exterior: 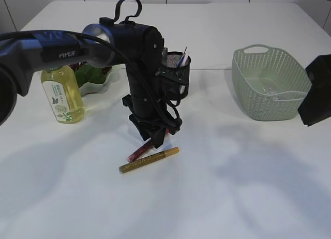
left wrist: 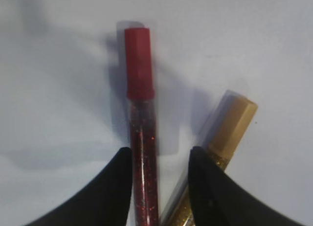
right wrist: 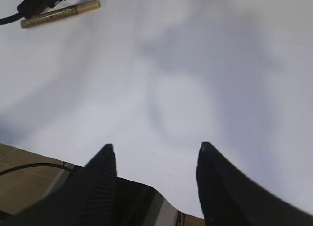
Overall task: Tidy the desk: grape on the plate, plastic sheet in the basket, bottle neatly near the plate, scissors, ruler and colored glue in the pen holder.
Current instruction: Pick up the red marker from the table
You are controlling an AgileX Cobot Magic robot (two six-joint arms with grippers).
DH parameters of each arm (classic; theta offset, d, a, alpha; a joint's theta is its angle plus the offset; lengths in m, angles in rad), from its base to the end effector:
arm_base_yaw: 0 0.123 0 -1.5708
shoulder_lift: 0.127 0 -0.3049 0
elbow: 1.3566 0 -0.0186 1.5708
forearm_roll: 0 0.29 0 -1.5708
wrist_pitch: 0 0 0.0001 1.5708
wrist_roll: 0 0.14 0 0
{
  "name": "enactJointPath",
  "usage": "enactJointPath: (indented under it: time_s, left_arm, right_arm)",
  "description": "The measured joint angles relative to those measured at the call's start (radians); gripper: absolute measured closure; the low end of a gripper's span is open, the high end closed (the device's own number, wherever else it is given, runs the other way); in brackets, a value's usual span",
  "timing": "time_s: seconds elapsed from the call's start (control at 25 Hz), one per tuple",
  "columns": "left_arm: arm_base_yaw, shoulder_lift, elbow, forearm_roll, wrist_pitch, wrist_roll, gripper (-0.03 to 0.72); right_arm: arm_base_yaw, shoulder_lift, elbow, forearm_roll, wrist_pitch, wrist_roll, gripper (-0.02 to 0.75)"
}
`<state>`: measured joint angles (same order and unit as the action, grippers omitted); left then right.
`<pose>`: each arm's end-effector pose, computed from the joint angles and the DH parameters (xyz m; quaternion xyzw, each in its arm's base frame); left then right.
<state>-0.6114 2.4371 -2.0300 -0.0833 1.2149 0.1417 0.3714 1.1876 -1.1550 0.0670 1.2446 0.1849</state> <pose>0.4373 -0.3199 0.0764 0.3545 0.9341 -0.0424 0.0083 0.2420 0.1038 0.3226 -0.0869 0.9775 0.0838 0.1728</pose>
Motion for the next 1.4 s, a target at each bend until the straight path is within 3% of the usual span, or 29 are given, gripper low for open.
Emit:
enactJointPath:
  time_s: [1.4]
  left_arm:
    - [0.0, 0.002, 0.0, 0.006, 0.0, -0.019, 0.39]
  right_arm:
    - [0.0, 0.0, 0.0, 0.0, 0.0, -0.002, 0.319]
